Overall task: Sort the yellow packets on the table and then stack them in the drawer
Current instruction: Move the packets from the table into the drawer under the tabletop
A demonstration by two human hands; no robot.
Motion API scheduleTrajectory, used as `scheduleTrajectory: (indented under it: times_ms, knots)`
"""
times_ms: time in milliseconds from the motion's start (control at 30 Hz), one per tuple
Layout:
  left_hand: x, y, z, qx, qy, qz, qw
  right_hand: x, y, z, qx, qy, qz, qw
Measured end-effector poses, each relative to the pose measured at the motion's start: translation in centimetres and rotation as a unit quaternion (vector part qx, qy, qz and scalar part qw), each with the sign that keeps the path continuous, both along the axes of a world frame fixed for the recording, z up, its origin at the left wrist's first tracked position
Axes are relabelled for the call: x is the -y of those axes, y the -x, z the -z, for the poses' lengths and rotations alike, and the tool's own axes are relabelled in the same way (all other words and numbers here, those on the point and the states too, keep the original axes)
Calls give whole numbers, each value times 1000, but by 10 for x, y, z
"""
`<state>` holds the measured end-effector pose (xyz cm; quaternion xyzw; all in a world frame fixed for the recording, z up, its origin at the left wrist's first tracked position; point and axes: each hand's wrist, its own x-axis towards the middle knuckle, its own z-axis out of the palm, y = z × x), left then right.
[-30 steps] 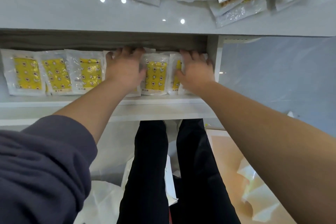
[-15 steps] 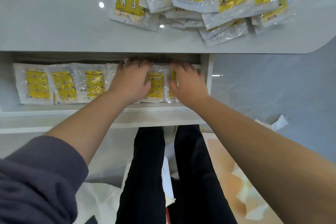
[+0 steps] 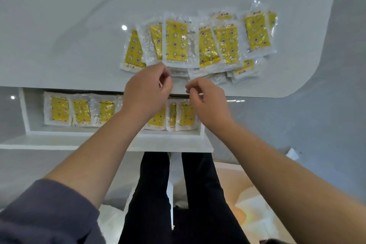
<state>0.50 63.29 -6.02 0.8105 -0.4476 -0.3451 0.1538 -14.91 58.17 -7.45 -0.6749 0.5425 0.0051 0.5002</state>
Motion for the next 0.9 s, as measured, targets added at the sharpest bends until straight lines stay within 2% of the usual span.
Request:
scheduleTrajectory:
  times_ms: [233,433,567,900]
  knots:
    - [50,-2,4,66,-44,-166,983,58,-4,-15,6,10,-4,1000]
    - [94,-1,29,46,-126,-285,949,84,-16,-6,2,56,-14,998]
    - [109,-1,39,57,-165,-302,937,93,-9,4,-31,69,8,997]
    - [100,-15,38,39,-138,-273,951,94,-7,12,-89,99,14,991]
